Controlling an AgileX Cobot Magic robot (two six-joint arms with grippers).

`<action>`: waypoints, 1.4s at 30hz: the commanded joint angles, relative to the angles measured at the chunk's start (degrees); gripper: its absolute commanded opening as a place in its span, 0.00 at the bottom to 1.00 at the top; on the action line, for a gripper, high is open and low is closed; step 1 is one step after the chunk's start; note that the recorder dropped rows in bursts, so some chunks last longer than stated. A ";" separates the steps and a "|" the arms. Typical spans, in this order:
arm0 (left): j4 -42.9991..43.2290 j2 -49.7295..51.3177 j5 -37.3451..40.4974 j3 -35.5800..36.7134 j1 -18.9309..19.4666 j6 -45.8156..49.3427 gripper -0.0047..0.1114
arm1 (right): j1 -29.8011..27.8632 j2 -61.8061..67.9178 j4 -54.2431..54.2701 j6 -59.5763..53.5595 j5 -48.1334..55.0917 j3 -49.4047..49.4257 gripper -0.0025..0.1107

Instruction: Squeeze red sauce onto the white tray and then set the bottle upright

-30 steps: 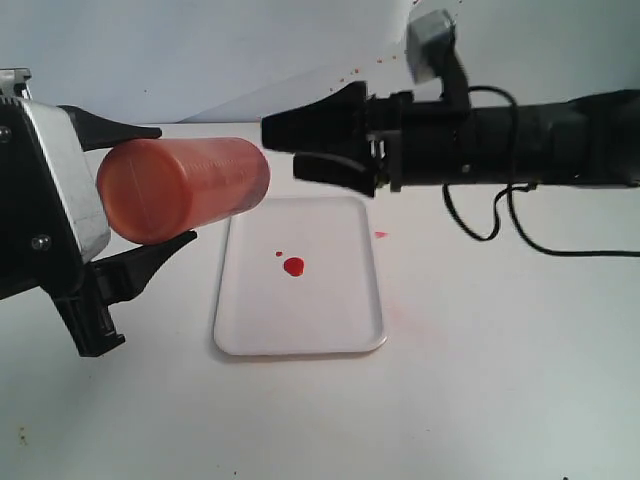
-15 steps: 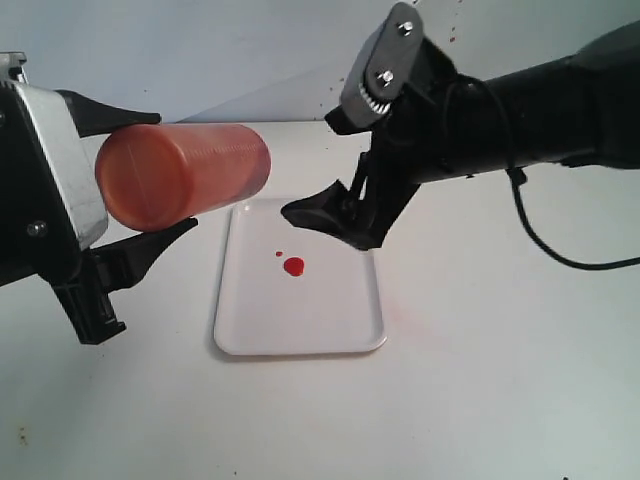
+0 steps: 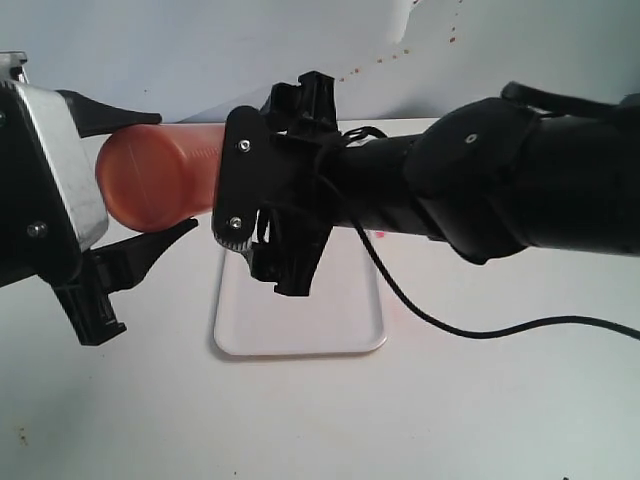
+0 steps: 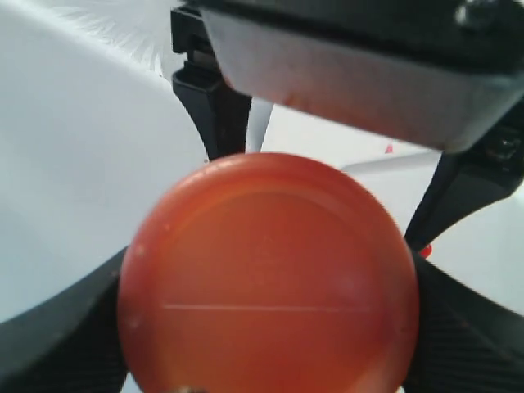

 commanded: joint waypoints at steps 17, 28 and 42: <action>-0.63 -0.83 -1.30 -0.83 0.09 -0.75 0.04 | 0.30 2.34 2.61 5.48 7.89 -7.30 0.89; -0.63 -0.83 -1.80 -0.83 0.09 -1.66 0.04 | 0.30 5.37 2.01 5.11 2.85 -7.59 0.46; -0.63 -0.83 -1.14 -0.83 0.09 -1.94 0.04 | 0.30 3.62 2.11 3.78 -5.10 -6.91 0.02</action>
